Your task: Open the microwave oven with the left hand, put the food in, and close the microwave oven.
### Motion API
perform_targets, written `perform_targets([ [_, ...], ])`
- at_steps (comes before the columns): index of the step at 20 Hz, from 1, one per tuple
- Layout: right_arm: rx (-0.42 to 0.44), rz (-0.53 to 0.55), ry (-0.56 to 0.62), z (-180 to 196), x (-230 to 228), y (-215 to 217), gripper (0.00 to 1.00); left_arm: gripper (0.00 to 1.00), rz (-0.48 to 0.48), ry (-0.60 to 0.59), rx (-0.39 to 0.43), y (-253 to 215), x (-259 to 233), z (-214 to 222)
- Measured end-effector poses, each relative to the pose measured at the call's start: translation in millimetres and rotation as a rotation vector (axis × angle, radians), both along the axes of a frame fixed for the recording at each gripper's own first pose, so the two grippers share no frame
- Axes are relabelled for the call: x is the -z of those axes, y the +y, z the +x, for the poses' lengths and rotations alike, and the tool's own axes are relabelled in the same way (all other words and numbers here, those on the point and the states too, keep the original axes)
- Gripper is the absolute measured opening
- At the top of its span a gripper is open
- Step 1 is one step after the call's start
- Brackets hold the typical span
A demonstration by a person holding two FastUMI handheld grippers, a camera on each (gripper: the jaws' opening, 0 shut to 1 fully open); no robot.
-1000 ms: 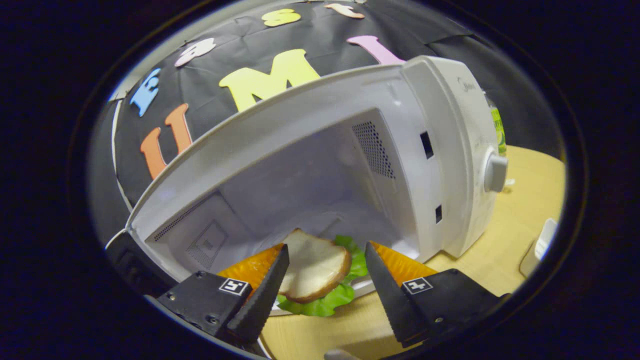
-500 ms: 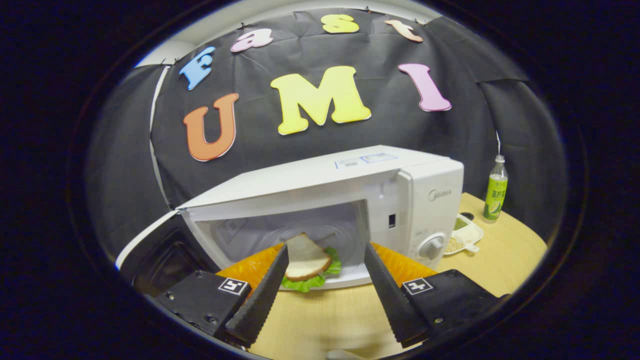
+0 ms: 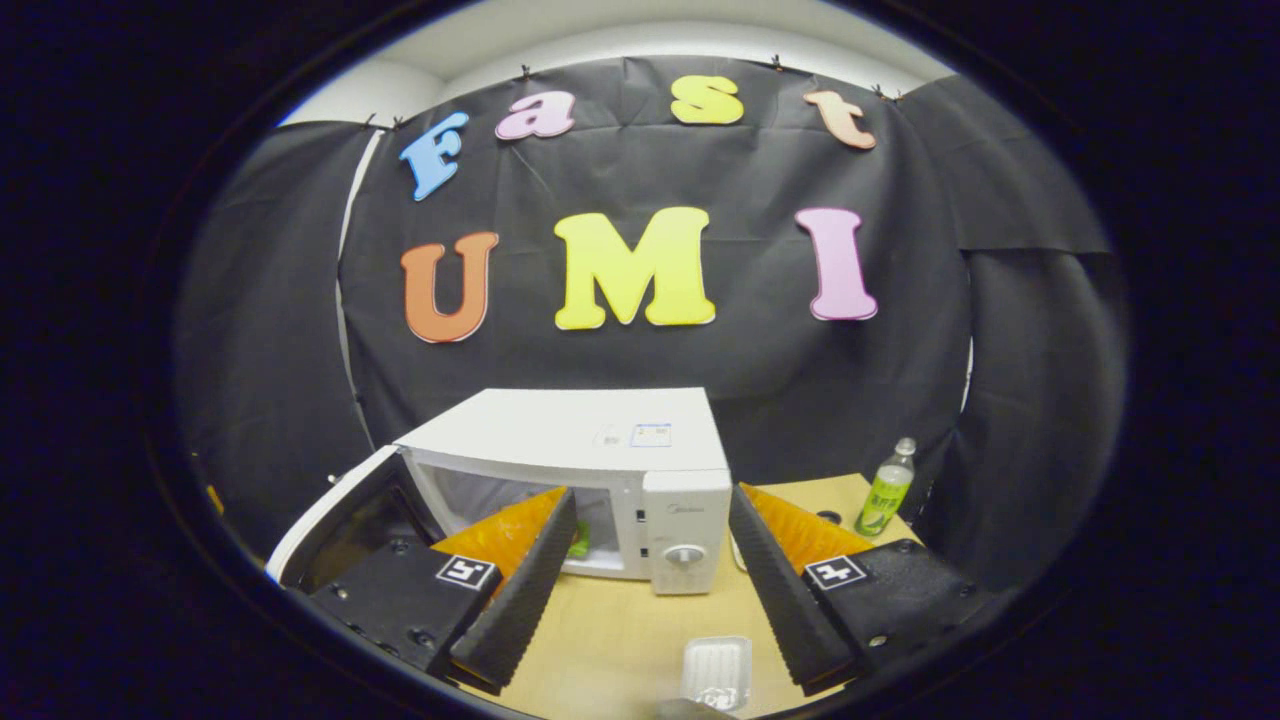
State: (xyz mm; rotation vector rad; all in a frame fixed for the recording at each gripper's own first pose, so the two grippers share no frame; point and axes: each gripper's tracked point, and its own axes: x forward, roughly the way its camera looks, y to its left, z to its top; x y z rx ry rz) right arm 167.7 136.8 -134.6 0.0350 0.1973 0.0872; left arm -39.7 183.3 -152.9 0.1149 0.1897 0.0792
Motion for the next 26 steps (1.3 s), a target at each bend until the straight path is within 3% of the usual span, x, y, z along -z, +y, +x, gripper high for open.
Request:
perform_targets([
  [1, 0.015, -0.003, -0.002, -6, -9, -15, 0.98, 0.96, 0.001, -0.004, -0.002, 1, 0, 0],
  [2, 0.028, -0.008, -0.002, -14, -17, -27, 0.91, 0.96, 0.001, -0.006, -0.004, 2, -1, 1],
  [3, 0.044, -0.016, -0.005, -21, -22, -40, 0.91, 0.89, 0.0, -0.008, -0.006, 2, -2, 1],
  [4, 0.061, -0.023, -0.01, -31, -30, -55, 0.91, 0.89, -0.003, -0.009, -0.005, 1, 0, 3],
  [7, 0.1, -0.029, -0.027, -50, -49, -80, 0.91, 0.7, -0.024, 0.001, 0.005, 0, 13, 12],
  [8, 0.112, -0.03, -0.03, -56, -53, -86, 0.91, 0.69, -0.04, 0.014, 0.026, -4, 19, 15],
  [9, 0.122, -0.031, -0.03, -60, -55, -92, 0.91, 0.62, -0.044, 0.025, 0.023, -3, 24, 16],
  [10, 0.124, -0.033, -0.026, -64, -55, -95, 0.91, 0.47, -0.049, 0.031, 0.019, 1, 28, 19],
  [13, 0.128, -0.038, -0.002, -76, -52, -100, 0.91, 0.4, -0.085, 0.046, 0.021, 5, 42, 24],
  [14, 0.133, -0.034, 0.008, -79, -50, -102, 0.97, 0.19, -0.089, 0.053, 0.014, 8, 49, 27],
  [15, 0.14, -0.027, 0.02, -82, -46, -105, 0.97, 0.21, -0.081, 0.057, -0.003, 14, 56, 28],
  [16, 0.143, -0.018, 0.035, -86, -42, -105, 0.98, 0.07, -0.073, 0.061, -0.005, 17, 64, 31],
  [17, 0.147, -0.012, 0.044, -89, -41, -107, 0.98, 0.0, -0.073, 0.078, 0.004, 15, 74, 32],
  [18, 0.153, -0.011, 0.049, -91, -41, -109, 0.97, 0.0, -0.075, 0.086, 0.013, 15, 85, 32],
  [19, 0.156, -0.014, 0.055, -93, -40, -110, 0.91, 0.01, -0.08, 0.093, 0.019, 14, 92, 33],
  [20, 0.16, -0.018, 0.061, -96, -39, -111, 0.97, 0.0, -0.085, 0.094, 0.032, 11, 100, 35],
  [23, 0.166, -0.022, 0.075, -100, -40, -111, 0.97, 0.0, -0.128, 0.12, 0.071, -4, 125, 42],
  [24, 0.163, -0.019, 0.073, -101, -43, -110, 0.92, 0.0, -0.129, 0.123, 0.077, -9, 130, 44],
  [25, 0.161, -0.019, 0.071, -103, -44, -110, 0.98, 0.0, -0.127, 0.124, 0.08, -13, 132, 45],
  [26, 0.16, -0.024, 0.069, -103, -46, -112, 0.91, 0.0, -0.128, 0.122, 0.086, -16, 132, 46],
])
